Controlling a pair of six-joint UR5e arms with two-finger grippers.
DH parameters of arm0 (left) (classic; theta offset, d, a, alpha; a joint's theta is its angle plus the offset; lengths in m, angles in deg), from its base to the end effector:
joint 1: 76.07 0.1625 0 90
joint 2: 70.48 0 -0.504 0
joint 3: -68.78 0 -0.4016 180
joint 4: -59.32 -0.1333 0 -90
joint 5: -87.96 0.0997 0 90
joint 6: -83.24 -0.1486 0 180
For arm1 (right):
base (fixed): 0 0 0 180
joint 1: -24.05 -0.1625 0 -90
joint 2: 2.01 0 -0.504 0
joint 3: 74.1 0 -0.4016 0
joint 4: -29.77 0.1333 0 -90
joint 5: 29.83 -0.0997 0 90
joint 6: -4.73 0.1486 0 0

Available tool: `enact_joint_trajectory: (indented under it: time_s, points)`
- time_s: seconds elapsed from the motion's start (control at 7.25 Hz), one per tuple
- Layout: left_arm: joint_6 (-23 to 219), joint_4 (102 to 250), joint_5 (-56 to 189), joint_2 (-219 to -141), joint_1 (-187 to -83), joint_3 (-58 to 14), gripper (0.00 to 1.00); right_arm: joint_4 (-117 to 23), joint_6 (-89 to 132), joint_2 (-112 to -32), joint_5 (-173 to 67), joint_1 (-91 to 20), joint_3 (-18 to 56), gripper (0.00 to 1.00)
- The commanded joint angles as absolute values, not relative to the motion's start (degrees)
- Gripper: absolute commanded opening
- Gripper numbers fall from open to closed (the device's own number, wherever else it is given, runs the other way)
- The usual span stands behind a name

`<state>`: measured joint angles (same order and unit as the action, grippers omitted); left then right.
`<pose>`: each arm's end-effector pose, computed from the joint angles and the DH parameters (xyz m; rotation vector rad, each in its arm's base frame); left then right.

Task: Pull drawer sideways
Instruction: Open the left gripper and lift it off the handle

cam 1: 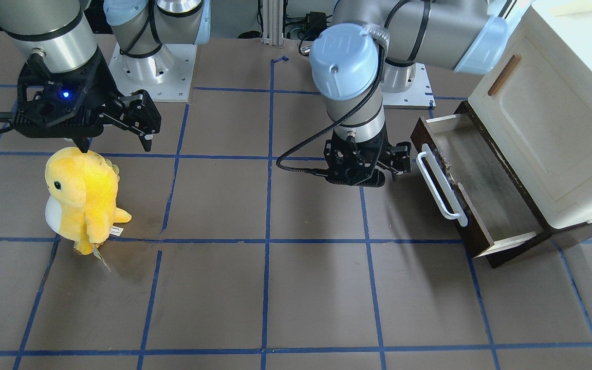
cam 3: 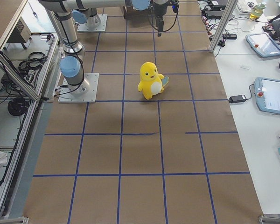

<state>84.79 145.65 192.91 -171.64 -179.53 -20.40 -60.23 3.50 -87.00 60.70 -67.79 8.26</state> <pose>-0.2262 -0.5371 0.4307 0.3191 2.8480 0.1165 0.1496 -0.5471 0.5391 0.0836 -3.1306 0.0720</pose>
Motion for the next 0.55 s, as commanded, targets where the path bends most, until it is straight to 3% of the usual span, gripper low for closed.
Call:
enact_joint_trajectory:
  time_s: [0.0, 0.41]
  points:
    - [84.7, 147.6, 179.7, -163.7, -174.8, -19.6, 1.00, -60.2, 3.5, -87.0, 60.7, -67.8, 8.3, 1.00]
    - [84.7, 147.0, 173.3, -159.3, -166.8, -19.8, 1.00, -60.2, 3.5, -87.0, 60.7, -67.8, 8.3, 1.00]
